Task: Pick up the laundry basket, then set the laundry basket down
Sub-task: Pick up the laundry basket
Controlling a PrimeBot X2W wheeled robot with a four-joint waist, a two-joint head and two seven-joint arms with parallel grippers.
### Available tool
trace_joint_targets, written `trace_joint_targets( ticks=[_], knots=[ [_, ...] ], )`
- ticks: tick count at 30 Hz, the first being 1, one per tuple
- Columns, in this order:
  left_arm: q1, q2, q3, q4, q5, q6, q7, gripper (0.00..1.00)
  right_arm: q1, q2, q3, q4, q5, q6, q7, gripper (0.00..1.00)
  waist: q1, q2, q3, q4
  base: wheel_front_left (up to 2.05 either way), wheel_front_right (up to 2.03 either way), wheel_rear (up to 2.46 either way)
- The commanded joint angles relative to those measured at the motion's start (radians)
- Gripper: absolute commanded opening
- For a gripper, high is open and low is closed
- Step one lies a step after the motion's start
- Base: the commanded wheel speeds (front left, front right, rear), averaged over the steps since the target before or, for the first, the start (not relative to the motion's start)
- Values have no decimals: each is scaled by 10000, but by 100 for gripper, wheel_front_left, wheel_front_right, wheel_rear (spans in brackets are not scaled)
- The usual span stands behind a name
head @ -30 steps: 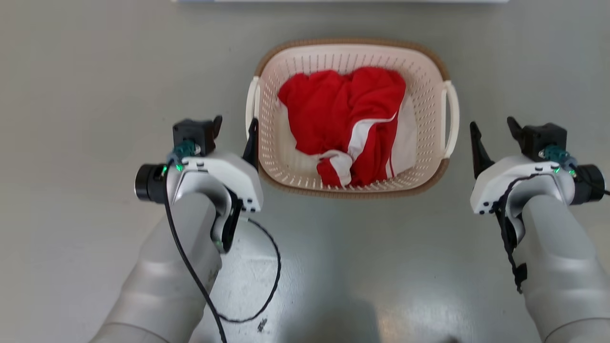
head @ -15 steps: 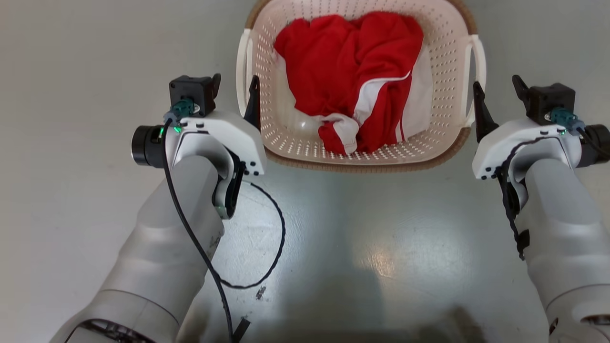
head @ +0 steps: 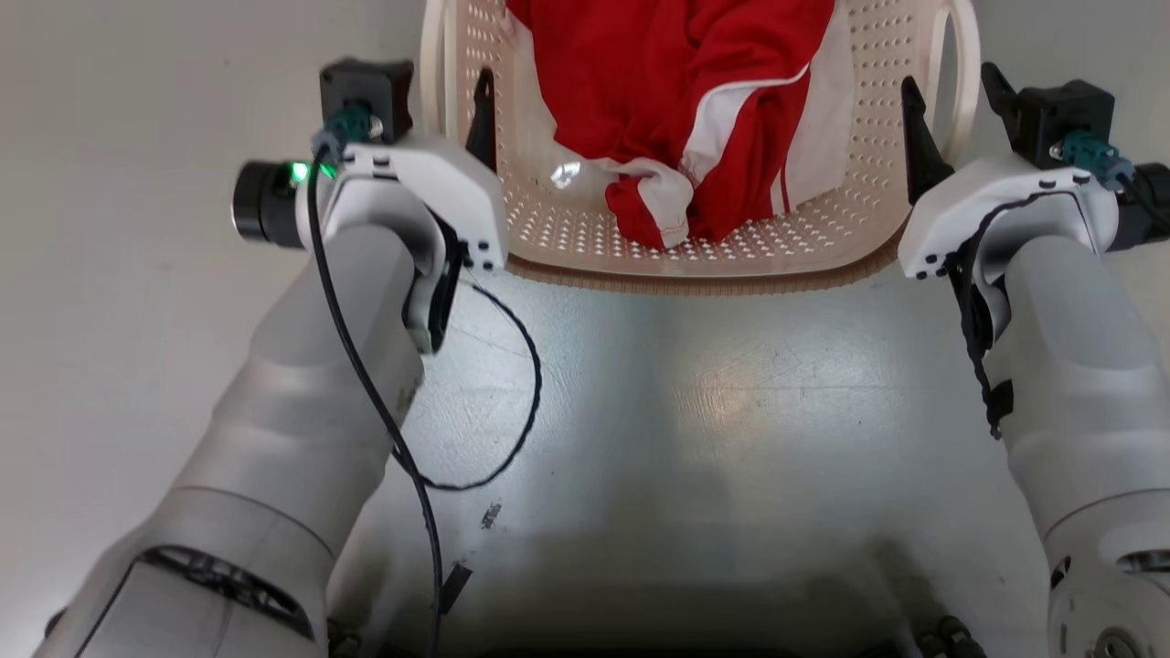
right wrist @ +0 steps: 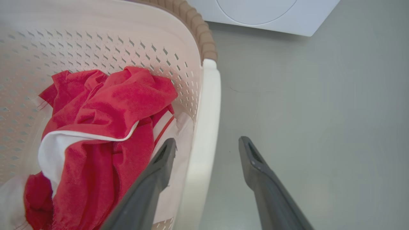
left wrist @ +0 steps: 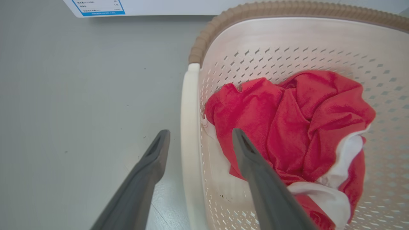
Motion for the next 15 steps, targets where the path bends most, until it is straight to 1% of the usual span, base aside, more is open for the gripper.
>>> trace_joint_targets(
  ticks=[1, 7, 15],
  knots=[
    [-90, 223, 81, -34, -25, 85, -51, 100, 105, 223, 144, -39, -85, 62, -135, 100, 0, 0, 127, -18, 0, 0, 0],
    [-667, 223, -573, 548, -305, -117, 80, 100, -281, 243, 395, 546, 236, 62, -137, 100, 0, 0, 313, -11, 0, 0, 0],
    [-1031, 223, -1288, 810, -789, -100, 452, 100, -905, 245, 896, 1397, 791, 62, -138, 100, 0, 0, 385, -51, 0, 0, 0]
  ],
)
